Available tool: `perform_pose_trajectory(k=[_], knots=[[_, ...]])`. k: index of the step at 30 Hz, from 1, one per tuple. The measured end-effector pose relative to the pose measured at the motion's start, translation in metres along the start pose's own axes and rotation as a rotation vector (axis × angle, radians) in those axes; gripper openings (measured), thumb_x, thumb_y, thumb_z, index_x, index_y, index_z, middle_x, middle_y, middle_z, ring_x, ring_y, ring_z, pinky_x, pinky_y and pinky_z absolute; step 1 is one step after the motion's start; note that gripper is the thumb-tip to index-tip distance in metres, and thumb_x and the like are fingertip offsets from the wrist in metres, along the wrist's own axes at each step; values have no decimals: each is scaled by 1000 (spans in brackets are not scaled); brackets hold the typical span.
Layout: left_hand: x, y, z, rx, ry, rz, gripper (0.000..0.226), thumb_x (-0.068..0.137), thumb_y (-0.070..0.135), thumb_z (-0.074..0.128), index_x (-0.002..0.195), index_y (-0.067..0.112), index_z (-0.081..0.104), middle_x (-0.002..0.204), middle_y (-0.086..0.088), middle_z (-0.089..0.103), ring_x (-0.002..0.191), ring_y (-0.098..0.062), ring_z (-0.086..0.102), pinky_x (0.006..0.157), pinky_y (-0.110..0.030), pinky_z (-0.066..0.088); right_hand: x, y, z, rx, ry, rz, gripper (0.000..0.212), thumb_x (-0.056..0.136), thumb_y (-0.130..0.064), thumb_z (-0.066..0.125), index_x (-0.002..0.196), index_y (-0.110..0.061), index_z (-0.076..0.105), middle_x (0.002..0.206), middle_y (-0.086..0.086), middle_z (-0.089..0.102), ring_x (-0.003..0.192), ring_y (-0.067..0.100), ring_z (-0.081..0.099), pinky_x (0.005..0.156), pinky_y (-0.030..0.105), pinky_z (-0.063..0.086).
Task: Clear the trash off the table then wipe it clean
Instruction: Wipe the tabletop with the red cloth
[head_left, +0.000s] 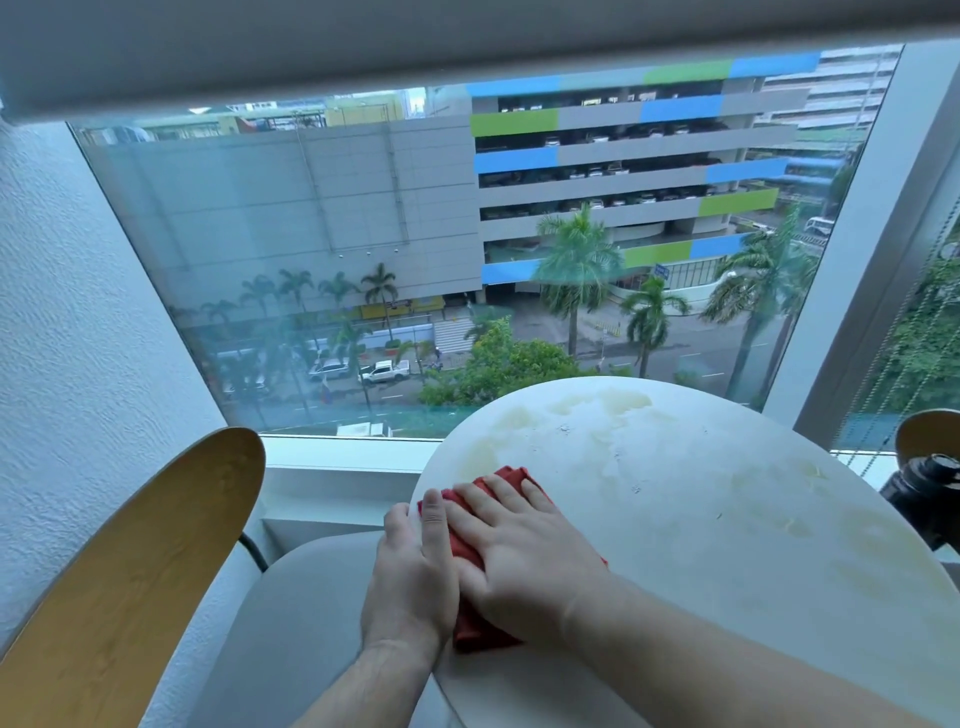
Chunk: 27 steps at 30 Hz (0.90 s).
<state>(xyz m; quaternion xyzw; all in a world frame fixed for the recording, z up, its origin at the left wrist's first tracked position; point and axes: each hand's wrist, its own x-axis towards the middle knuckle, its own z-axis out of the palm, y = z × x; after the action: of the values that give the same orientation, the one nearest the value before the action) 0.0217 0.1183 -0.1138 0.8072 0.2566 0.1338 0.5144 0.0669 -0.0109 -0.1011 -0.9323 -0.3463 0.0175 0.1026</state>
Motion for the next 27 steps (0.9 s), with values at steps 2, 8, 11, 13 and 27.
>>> perform_pose_trajectory(k=[2,8,11,13,27], knots=[[-3,3,-1,23,-3,-10,121,60,107,2,138,25,46,133,-5,64,121,-29,60,104,-50,47,9,11,-3,-36,-9,40,72,97,-65,26,163,-41,13,173,-11,13,160,20,6,129,48,1],[-7,7,-3,91,-14,-25,89,85,86,15,145,24,40,144,-5,57,128,-28,55,106,-48,45,3,38,-11,-52,-25,139,85,90,-80,21,164,-42,3,174,-12,1,161,19,-3,129,49,-2],[-6,7,-3,131,-14,-37,78,89,79,18,141,26,41,137,-4,60,120,-28,58,100,-46,47,-17,40,-11,-43,-32,147,87,89,-81,18,164,-42,-1,174,-11,-6,161,19,-9,129,48,-5],[-4,5,-2,162,-13,-51,65,96,72,24,138,27,41,132,-4,62,115,-28,59,98,-45,49,-30,36,-11,-43,-40,139,88,89,-81,19,164,-41,-3,174,-10,-8,160,19,-13,129,49,-6],[-1,5,1,290,10,-107,37,105,48,44,135,26,44,107,-3,61,97,-30,54,84,-39,42,-3,41,-7,-2,3,-5,81,89,-77,30,161,-42,15,174,-8,10,160,23,4,129,50,0]])
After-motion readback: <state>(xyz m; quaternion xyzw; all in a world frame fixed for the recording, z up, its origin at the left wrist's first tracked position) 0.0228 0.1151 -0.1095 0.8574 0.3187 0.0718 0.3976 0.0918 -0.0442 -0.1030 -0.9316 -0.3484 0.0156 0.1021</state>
